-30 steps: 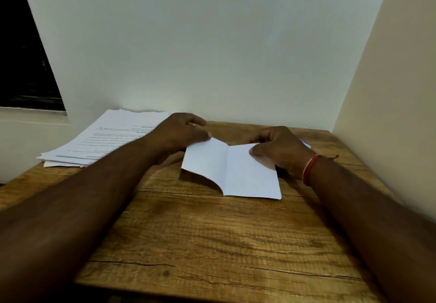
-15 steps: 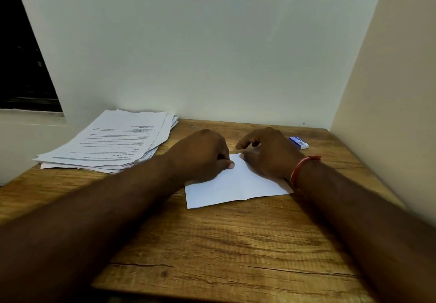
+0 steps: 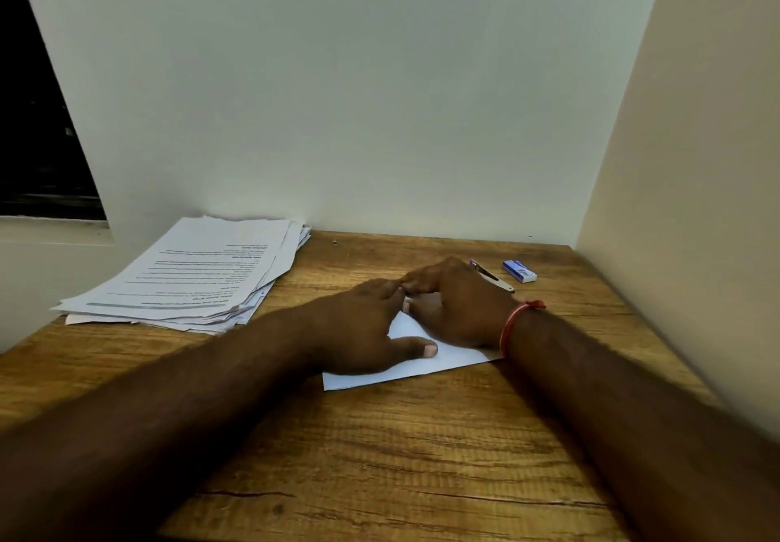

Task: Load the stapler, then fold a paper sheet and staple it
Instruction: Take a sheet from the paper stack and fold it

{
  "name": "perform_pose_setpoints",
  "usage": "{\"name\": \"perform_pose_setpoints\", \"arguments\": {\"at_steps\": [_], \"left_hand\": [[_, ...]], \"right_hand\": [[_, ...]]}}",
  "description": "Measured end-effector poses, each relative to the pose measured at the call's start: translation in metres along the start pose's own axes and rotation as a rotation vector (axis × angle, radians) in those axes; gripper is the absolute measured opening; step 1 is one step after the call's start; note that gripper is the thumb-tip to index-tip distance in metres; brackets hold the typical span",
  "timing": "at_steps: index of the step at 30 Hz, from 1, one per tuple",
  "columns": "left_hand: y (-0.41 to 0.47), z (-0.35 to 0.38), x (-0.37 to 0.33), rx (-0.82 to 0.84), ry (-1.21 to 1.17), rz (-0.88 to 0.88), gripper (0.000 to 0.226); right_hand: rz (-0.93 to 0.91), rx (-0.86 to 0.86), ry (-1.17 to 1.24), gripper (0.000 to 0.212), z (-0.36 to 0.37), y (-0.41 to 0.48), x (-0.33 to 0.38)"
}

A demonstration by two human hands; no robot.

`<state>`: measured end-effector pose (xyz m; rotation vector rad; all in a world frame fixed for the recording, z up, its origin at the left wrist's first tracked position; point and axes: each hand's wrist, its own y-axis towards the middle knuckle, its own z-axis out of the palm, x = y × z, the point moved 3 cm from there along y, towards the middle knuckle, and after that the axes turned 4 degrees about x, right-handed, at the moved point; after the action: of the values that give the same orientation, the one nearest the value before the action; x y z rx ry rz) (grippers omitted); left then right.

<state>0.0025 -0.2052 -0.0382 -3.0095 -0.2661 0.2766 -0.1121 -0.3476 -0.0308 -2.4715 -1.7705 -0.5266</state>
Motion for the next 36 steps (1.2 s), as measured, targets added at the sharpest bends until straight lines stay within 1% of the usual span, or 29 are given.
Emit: {"name": "perform_pose_setpoints", "arguments": {"at_steps": [3,5,7,9,11,15,17,21,23,24,25,26,27,28,29,30,31,33,36], "left_hand": [[-0.004,0.008,-0.006,0.024,-0.035,-0.011,0.124],[-0.004,0.008,-0.005,0.029,-0.037,-0.016,0.129],[-0.004,0.007,-0.005,0.038,-0.033,-0.021,0.134],[-0.004,0.006,-0.006,0.050,-0.019,-0.025,0.138],[-0.004,0.006,-0.006,0.066,-0.023,-0.045,0.140],[-0.005,0.006,-0.003,0.107,-0.010,-0.083,0.148],[-0.005,0.006,-0.001,0.123,0.007,-0.098,0.150],[-0.004,0.002,0.005,0.111,-0.006,-0.086,0.141],[-0.006,-0.002,0.007,0.120,-0.014,-0.073,0.138],[-0.007,-0.005,0.011,0.127,-0.014,-0.064,0.135],[-0.006,-0.011,0.015,0.104,-0.027,-0.042,0.127],[-0.004,-0.017,0.022,0.030,-0.034,-0.015,0.108],[-0.003,-0.023,0.029,-0.073,-0.037,0.015,0.083],[-0.001,-0.028,0.037,-0.176,-0.048,0.036,0.075],[-0.001,-0.034,0.043,-0.238,-0.080,0.033,0.076],[-0.002,-0.037,0.046,-0.248,-0.125,0.009,0.074],[-0.005,-0.039,0.046,-0.229,-0.153,-0.022,0.073],[-0.009,-0.040,0.044,-0.182,-0.189,-0.064,0.083],[-0.005,-0.034,0.044,-0.164,-0.202,-0.076,0.086]], "right_hand": [[-0.001,0.056,-0.056,0.041,0.005,-0.002,0.007],[0.008,0.088,-0.067,0.051,0.007,-0.003,0.010],[-0.002,0.147,-0.029,0.064,0.008,-0.005,0.012],[-0.016,0.246,-0.027,0.068,0.011,-0.005,0.012],[-0.015,0.308,-0.068,0.073,0.014,-0.004,0.014],[0.043,0.342,-0.165,0.089,0.017,-0.001,0.009],[0.053,0.355,-0.194,0.093,0.016,-0.001,0.005],[0.036,0.346,-0.201,0.106,0.015,-0.003,0.003],[0.030,0.351,-0.183,0.107,0.014,-0.004,0.000],[0.040,0.327,-0.156,0.106,0.012,-0.005,-0.002],[0.054,0.277,-0.122,0.106,0.009,-0.005,-0.004],[0.074,0.202,-0.086,0.108,0.003,-0.005,-0.006],[0.093,0.133,-0.068,0.109,-0.001,-0.005,-0.008],[0.098,0.088,-0.067,0.104,-0.005,-0.005,-0.009],[0.095,0.065,-0.071,0.095,-0.008,-0.006,-0.009],[0.093,0.060,-0.076,0.088,-0.010,-0.005,-0.009],[0.094,0.067,-0.076,0.085,-0.012,-0.006,-0.006],[0.100,0.076,-0.077,0.084,-0.015,-0.007,-0.003],[0.117,0.085,-0.057,0.081,-0.017,-0.008,-0.001]]}}
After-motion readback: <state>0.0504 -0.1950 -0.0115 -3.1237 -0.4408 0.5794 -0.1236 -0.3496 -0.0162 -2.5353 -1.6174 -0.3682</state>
